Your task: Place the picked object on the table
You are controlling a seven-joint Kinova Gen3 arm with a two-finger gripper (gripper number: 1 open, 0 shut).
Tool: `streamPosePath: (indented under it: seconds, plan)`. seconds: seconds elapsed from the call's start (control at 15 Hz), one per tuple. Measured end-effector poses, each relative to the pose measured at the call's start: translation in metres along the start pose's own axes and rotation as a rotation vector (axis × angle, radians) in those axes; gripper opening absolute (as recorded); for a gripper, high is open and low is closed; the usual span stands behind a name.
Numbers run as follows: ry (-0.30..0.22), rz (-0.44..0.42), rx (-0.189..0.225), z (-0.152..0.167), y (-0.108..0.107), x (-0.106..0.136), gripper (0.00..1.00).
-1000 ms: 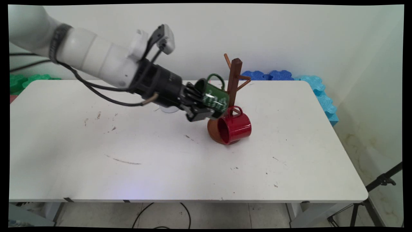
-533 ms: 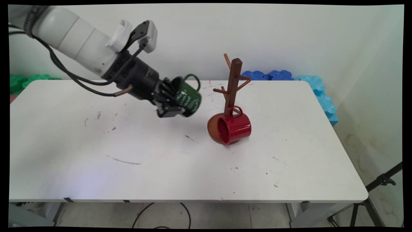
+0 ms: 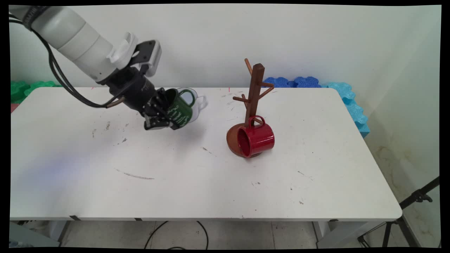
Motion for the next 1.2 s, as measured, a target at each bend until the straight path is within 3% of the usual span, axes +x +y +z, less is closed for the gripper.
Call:
streamPosePath:
  seconds: [0.6, 1.2]
  plan:
    - [-0.236, 0.151, 0.034, 0.047, -0.037, -0.022, 0.0]
    - [-0.325, 0.216, 0.005, 0.099, -0.054, -0.028, 0.0]
